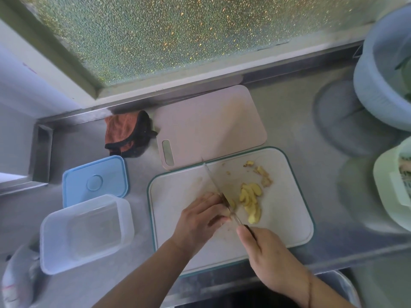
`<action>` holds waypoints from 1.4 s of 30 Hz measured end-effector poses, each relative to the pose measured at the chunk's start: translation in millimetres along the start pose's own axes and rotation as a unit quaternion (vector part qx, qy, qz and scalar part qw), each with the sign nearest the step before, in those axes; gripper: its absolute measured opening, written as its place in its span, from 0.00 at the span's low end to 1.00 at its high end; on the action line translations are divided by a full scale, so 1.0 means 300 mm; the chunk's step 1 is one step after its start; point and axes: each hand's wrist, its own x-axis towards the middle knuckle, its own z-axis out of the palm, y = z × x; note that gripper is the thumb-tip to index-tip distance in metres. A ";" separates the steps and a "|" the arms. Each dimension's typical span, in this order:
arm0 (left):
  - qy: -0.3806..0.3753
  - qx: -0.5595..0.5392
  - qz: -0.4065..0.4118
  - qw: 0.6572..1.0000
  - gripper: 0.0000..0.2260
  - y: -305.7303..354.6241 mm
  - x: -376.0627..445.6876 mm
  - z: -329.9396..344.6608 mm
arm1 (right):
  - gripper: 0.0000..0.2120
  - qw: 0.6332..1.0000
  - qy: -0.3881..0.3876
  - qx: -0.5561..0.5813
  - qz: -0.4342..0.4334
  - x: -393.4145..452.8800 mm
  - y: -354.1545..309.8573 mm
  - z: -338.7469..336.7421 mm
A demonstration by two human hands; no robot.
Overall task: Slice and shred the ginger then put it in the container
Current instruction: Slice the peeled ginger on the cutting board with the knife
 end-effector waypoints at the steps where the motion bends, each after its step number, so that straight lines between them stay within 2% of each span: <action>1: -0.001 -0.006 -0.001 1.000 0.06 -0.002 0.001 0.000 | 0.27 1.000 0.001 -0.004 -0.012 0.015 0.001 0.006; 6: -0.013 -0.006 0.002 1.000 0.08 -0.006 -0.004 -0.001 | 0.29 1.000 0.010 0.009 0.011 -0.030 0.016 0.011; 11: -0.012 -0.008 -0.009 1.000 0.08 -0.005 -0.005 -0.002 | 0.26 1.000 -0.003 0.002 -0.023 0.037 -0.013 0.014; 16: -0.007 -0.008 -0.007 1.000 0.09 -0.004 -0.011 0.004 | 0.26 1.000 0.012 0.012 0.023 -0.059 0.013 0.003; 20: -0.005 -0.009 -0.012 1.000 0.10 -0.009 -0.012 0.007 | 0.25 1.000 -0.008 -0.002 -0.021 0.029 0.001 0.018; 25: -0.007 -0.003 -0.008 1.000 0.09 -0.014 -0.020 0.009 | 0.30 1.000 0.006 0.019 0.016 -0.037 0.034 0.020; 28: -0.002 -0.001 -0.012 1.000 0.09 -0.016 -0.015 0.008 | 0.28 1.000 -0.003 0.010 -0.028 0.045 0.016 0.031; 34: -0.013 0.000 -0.005 1.000 0.08 -0.018 -0.018 0.010 | 0.29 1.000 0.003 0.025 0.005 -0.032 0.042 0.023; 39: 0.000 -0.016 -0.012 1.000 0.07 -0.011 -0.010 0.007 | 0.29 1.000 -0.001 0.009 -0.024 0.088 0.004 0.025; 42: -0.001 -0.021 -0.004 1.000 0.08 -0.011 -0.010 0.008 | 0.27 1.000 0.001 0.004 -0.014 0.024 0.037 0.038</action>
